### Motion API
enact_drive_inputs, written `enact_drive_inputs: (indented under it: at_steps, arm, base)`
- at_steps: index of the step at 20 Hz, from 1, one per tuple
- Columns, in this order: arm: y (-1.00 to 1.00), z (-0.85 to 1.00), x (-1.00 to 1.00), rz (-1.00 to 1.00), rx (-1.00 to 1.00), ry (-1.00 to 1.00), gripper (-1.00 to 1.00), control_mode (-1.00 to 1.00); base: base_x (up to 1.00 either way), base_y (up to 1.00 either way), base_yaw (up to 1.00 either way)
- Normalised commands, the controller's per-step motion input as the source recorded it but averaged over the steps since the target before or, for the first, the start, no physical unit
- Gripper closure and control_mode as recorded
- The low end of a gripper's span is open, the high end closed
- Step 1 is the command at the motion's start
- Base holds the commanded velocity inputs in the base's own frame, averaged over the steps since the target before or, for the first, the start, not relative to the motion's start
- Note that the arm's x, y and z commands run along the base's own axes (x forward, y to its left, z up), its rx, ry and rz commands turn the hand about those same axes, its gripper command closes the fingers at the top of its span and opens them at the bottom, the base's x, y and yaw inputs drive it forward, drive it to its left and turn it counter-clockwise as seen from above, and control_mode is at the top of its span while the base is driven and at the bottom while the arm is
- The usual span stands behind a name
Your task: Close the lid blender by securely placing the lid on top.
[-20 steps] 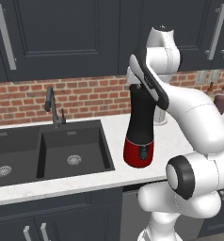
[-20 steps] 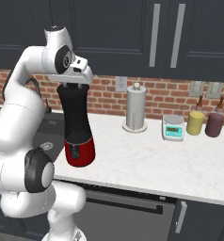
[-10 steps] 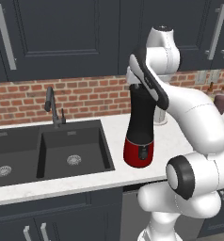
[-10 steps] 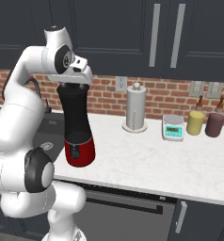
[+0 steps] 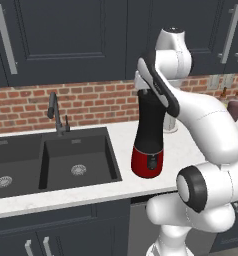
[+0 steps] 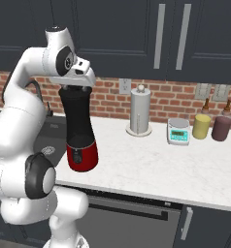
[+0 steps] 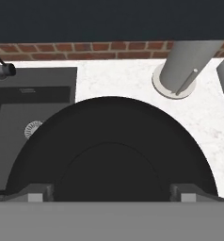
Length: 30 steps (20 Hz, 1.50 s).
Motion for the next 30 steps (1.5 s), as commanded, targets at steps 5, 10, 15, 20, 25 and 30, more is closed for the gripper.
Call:
enact_drive_inputs:
  at_steps: [5, 10, 15, 20, 25, 30]
  arm:
    - [0.00, 0.00, -0.36, 0.00, 0.00, -0.01, -1.00, -1.00]
    - [0.00, 0.06, -0.44, 0.00, 0.00, -0.09, -1.00, -1.00]
    - [0.00, 0.07, -0.45, 0.00, 0.00, -0.10, -1.00, -1.00]
    - [-0.01, 0.02, -0.40, 0.00, 0.00, -0.11, -1.00, -1.00]
    - [-0.17, 0.00, -0.37, 0.00, 0.01, -0.17, -1.00, -1.00]
    - [-0.38, 0.05, -0.42, 0.00, 0.08, -0.22, -1.00, -1.00]
  base:
    - [0.00, 0.00, 0.00]
    - [0.00, 0.00, 0.00]
    - [0.00, 0.00, 0.00]
    - [0.00, 0.00, 0.00]
    - [0.00, 0.00, 0.00]
    - [0.00, 0.00, 0.00]
